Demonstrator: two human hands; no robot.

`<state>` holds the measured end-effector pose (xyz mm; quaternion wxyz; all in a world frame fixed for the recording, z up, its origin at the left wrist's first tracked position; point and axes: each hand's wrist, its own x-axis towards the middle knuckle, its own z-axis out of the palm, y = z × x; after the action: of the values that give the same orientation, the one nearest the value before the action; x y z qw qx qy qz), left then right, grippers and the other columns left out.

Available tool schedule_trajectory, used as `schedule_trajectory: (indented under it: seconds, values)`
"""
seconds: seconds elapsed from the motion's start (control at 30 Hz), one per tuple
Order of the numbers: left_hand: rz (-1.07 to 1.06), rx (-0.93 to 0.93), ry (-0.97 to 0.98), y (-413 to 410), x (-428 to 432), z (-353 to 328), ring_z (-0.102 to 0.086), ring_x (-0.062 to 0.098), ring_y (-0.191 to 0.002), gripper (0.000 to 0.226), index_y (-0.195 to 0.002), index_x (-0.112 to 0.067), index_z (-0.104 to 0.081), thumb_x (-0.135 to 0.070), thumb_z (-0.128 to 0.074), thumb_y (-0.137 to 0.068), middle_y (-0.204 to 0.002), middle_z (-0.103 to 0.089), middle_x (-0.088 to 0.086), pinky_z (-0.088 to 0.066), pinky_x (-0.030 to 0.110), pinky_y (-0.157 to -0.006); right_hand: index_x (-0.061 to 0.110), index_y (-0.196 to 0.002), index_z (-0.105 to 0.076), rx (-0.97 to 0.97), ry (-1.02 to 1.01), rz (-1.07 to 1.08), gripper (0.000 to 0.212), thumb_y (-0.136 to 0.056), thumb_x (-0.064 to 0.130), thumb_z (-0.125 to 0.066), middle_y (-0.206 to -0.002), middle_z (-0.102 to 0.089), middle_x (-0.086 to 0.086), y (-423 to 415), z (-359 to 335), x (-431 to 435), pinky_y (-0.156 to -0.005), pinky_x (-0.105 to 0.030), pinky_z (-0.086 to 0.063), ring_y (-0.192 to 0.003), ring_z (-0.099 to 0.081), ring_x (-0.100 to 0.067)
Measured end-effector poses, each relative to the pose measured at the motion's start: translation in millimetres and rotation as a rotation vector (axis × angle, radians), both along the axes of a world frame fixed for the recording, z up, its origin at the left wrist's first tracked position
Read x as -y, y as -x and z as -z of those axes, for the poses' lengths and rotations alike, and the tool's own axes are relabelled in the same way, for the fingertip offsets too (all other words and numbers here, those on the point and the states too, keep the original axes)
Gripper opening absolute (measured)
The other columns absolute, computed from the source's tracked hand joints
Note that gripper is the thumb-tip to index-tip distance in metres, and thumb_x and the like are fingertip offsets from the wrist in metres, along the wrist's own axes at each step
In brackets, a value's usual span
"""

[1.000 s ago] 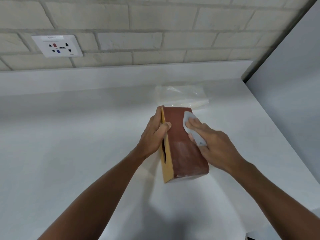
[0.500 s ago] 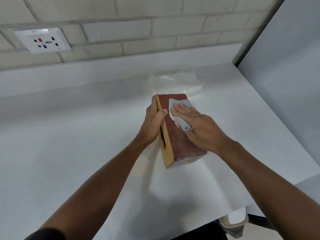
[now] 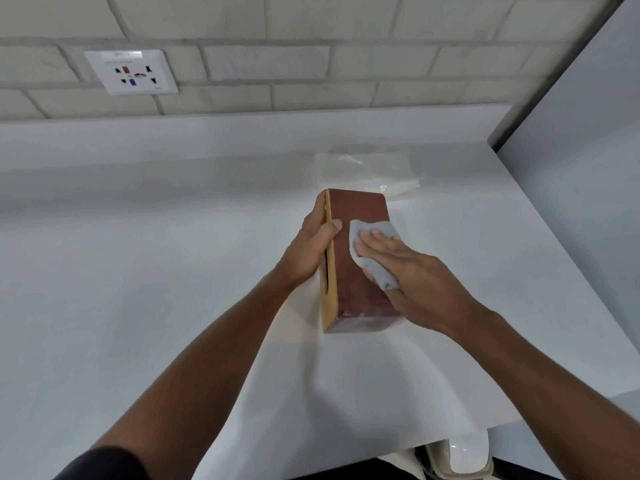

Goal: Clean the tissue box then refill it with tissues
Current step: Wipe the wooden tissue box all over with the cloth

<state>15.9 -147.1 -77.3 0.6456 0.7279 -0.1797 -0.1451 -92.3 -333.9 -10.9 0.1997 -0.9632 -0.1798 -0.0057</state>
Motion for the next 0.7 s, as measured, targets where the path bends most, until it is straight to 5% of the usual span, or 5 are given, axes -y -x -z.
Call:
schedule_trajectory:
  seconds: [0.13, 0.3, 0.4, 0.6, 0.7]
  values:
    - [-0.041, -0.012, -0.013, 2.5, 3.0, -7.5, -0.059, 0.023, -0.106, 0.045, -0.137, -0.015, -0.050, -0.032, -0.044, -0.096, -0.123, -0.062, 0.022, -0.048, 0.056, -0.105, 0.013, -0.149, -0.038, -0.014, 0.065, -0.172, 0.068, -0.083, 0.026, -0.030, -0.156, -0.030, 0.003, 6.3, 4.9, -22.3, -0.121, -0.027, -0.013, -0.146, -0.020, -0.007]
    - [-0.037, 0.003, -0.048, 1.2, 1.3, -1.7, -0.058, 0.039, -0.120, 0.044, -0.141, -0.015, -0.049, -0.024, -0.040, -0.099, -0.126, -0.063, 0.020, -0.046, 0.056, -0.110, 0.022, -0.150, -0.037, -0.028, 0.035, 0.001, 0.074, -0.079, 0.034, -0.019, -0.156, -0.028, 0.011, -7.2, -4.3, -7.4, -0.119, -0.028, -0.025, -0.145, -0.014, 0.001]
    - [-0.066, 0.026, -0.085, -1.3, 2.4, -0.8, -0.058, 0.046, -0.108, 0.047, -0.136, -0.009, -0.048, -0.030, -0.041, -0.095, -0.118, -0.061, 0.028, -0.046, 0.065, -0.102, 0.015, -0.149, -0.039, -0.038, 0.045, -0.119, 0.074, -0.078, 0.029, -0.025, -0.156, -0.032, 0.002, -3.5, -1.6, -22.6, -0.121, -0.027, -0.013, -0.146, -0.019, -0.006]
    - [-0.061, -0.008, -0.086, -1.3, 1.9, 1.1, -0.059, 0.038, -0.120, 0.048, -0.141, -0.021, -0.049, -0.033, -0.042, -0.096, -0.127, -0.063, 0.019, -0.044, 0.061, -0.111, 0.022, -0.148, -0.042, -0.002, 0.031, 0.004, 0.067, -0.083, 0.026, -0.027, -0.155, -0.033, 0.009, -8.2, -4.1, -9.1, -0.118, -0.030, -0.026, -0.144, -0.020, -0.001]
    - [-0.052, -0.034, -0.095, -4.9, 1.1, 1.4, -0.058, 0.044, -0.108, 0.047, -0.139, -0.025, -0.049, -0.039, -0.044, -0.094, -0.120, -0.060, 0.027, -0.041, 0.072, -0.105, 0.014, -0.146, -0.043, 0.002, 0.035, -0.181, 0.069, -0.079, 0.024, -0.030, -0.154, -0.037, 0.001, 5.2, 0.1, -24.6, -0.120, -0.028, -0.016, -0.145, -0.027, -0.010]
